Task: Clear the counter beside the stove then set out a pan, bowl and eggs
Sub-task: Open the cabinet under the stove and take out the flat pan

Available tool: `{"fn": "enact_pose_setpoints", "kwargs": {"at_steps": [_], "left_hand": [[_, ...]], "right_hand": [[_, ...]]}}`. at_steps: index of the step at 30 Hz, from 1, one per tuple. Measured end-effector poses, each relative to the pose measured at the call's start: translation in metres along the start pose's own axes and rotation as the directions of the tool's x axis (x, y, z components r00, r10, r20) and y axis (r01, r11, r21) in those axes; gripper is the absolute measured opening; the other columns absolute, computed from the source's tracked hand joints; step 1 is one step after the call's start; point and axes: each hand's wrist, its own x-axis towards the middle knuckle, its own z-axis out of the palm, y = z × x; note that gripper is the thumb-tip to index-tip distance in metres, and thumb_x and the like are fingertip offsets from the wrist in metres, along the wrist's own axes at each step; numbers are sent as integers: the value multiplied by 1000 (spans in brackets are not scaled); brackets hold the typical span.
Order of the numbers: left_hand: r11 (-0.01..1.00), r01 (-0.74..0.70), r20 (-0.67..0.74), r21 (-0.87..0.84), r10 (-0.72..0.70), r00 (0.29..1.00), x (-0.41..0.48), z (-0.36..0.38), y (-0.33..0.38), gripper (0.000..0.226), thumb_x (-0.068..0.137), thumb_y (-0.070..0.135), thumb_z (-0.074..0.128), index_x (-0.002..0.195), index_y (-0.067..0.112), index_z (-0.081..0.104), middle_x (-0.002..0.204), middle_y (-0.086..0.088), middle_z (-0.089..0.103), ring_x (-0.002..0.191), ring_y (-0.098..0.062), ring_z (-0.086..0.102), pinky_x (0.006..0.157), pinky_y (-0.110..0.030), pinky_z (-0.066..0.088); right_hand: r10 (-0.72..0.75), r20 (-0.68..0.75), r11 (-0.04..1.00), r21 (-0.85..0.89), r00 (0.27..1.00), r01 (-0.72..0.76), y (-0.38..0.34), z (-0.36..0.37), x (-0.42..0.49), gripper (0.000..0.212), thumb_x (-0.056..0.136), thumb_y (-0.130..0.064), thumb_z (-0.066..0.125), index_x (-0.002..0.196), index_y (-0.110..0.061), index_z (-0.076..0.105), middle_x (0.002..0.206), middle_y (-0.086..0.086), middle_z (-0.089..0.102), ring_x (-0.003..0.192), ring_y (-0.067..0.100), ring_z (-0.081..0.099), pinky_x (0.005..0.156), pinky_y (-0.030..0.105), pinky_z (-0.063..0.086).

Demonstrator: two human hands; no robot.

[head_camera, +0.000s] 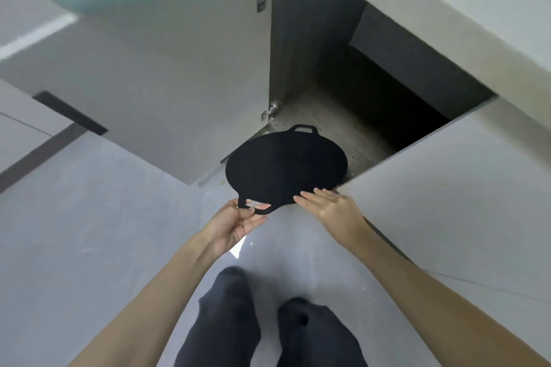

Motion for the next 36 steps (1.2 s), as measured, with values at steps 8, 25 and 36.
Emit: {"fn": "enact_pose_setpoints", "kwargs": {"at_steps": [8,25,36], "left_hand": [[985,-57,-63,-165,47,997,-160,19,3,31,91,-19,36,109,1,50,110,-23,67,88,-29,72,74,-33,60],[965,-255,88,-63,260,961,-396,-38,-35,40,93,-14,40,126,9,44,109,-21,69,104,-29,68,90,-31,54],[930,-332,374,156,255,892,-448,-36,-18,41,93,-14,42,129,8,43,109,-20,70,104,-29,68,88,-30,55]], "right_hand": [[-136,-44,989,44,990,138,-66,-135,-30,67,46,14,84,106,-14,75,103,1,74,91,21,72,70,24,57],[-295,-49,954,-68,954,292,-233,-254,-99,58,67,12,71,119,-15,67,117,2,68,90,21,64,64,26,48],[-144,-207,971,-220,968,97,-284,-299,-152,64,60,14,77,115,-16,69,112,1,69,81,20,63,54,26,48]]}}
